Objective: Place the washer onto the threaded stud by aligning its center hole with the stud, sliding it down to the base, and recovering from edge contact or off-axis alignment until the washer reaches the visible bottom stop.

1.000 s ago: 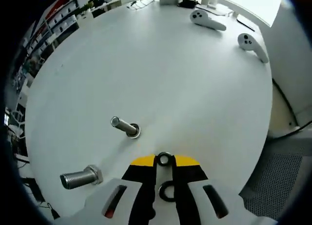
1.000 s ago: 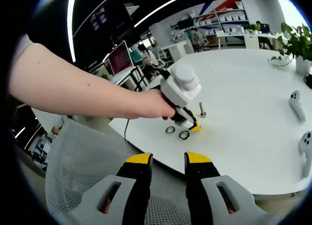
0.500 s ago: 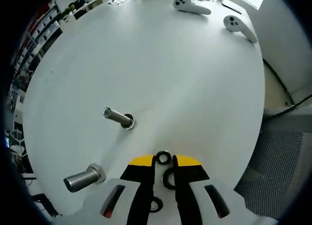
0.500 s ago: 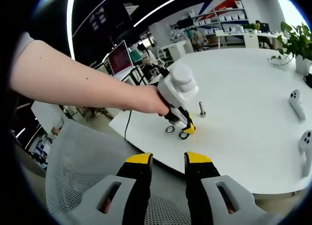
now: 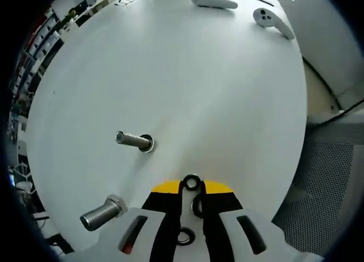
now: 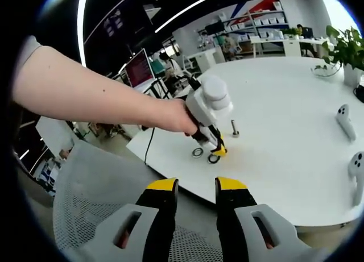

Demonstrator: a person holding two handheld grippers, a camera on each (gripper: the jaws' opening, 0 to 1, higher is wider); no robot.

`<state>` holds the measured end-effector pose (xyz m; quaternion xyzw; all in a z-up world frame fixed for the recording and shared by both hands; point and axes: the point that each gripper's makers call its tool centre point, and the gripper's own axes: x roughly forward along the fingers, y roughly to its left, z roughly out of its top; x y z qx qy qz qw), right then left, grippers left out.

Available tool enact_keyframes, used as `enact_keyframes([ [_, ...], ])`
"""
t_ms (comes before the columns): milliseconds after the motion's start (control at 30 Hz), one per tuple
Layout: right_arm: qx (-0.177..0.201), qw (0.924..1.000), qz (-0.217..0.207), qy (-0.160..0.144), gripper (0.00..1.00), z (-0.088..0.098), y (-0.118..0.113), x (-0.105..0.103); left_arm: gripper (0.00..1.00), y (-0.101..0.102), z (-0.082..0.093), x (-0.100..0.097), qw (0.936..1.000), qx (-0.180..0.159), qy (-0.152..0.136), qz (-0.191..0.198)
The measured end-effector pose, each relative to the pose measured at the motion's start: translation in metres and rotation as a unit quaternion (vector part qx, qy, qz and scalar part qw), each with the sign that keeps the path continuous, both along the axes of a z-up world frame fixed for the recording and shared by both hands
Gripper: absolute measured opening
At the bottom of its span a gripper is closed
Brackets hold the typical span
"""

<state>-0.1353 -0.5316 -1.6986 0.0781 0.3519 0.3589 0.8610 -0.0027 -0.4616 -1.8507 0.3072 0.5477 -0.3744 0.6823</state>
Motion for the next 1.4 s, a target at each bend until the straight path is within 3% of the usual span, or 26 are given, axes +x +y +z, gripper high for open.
enact_keyframes([
  [200,0.001,1.0000,-0.002,-0.001,0.28,0.001,0.000,0.001,0.09,0.000,0.001,-0.001,0.9998,-0.009,-0.017,0.001],
  [300,0.001,1.0000,-0.002,-0.001,0.28,0.001,0.000,0.001,0.10,-0.002,0.001,-0.002,0.9996,0.002,-0.026,-0.013],
  [633,0.000,1.0000,-0.003,0.000,0.28,0.000,0.000,0.001,0.09,-0.001,0.000,-0.001,0.9997,0.004,-0.021,-0.009],
  [800,0.000,1.0000,-0.005,0.000,0.28,0.000,-0.001,0.001,0.08,0.003,0.001,-0.001,0.9994,-0.012,-0.023,0.021],
  [867,0.000,1.0000,-0.006,0.000,0.28,0.000,-0.001,0.001,0.08,0.008,0.001,-0.001,0.9996,0.007,-0.024,0.014],
  [933,-0.001,1.0000,-0.005,0.000,0.28,0.000,-0.001,0.001,0.08,0.004,0.009,0.005,0.9991,-0.003,-0.043,0.001],
  [1033,0.001,1.0000,-0.007,0.000,0.28,0.000,-0.002,0.002,0.08,-0.005,0.029,0.021,0.9961,-0.046,-0.069,0.032],
  [1400,0.004,1.0000,-0.006,-0.002,0.28,0.001,-0.001,0.002,0.08,-0.006,0.075,0.058,0.9891,-0.065,-0.126,0.039],
])
